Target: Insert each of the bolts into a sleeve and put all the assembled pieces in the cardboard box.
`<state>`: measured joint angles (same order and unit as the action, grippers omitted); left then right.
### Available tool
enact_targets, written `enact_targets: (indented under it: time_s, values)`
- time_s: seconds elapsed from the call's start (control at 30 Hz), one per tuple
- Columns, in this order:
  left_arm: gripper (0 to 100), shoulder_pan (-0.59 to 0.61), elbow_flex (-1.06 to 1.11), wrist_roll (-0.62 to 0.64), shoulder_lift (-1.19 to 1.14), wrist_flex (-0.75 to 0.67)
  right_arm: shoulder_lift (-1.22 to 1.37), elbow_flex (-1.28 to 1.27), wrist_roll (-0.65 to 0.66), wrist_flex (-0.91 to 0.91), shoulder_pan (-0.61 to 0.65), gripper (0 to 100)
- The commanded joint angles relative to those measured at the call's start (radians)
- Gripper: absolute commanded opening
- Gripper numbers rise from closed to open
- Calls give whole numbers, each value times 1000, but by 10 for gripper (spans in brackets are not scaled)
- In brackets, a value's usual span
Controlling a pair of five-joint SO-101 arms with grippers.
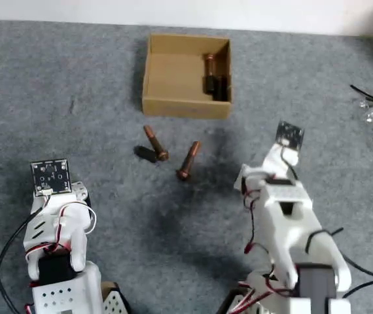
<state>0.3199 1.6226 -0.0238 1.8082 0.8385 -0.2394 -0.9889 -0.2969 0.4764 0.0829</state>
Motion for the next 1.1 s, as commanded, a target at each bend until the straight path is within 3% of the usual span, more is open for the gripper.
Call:
enact_targets:
  time_s: [0.0, 0.07, 0.33, 0.63, 0.77, 1.07]
  values:
    - [7, 2, -8, -5, 12, -18, 27, 104, 15, 111, -22, 170]
    - [7, 2, -8, -5, 12, -18, 28, 120, 15, 124, -22, 211]
    - [7, 2, -8, -5, 12, -18, -61, 131, 9, 179, -2, 214]
    - [7, 2, -7, -5, 12, -18, -300, 133, 6, 183, 297, 213]
    - [7, 2, -7, -5, 12, -20, -200, 213, -26, 183, 392, 213]
    - [7, 2, -5, -5, 12, -32, 269, 562, -86, 183, 406, 213]
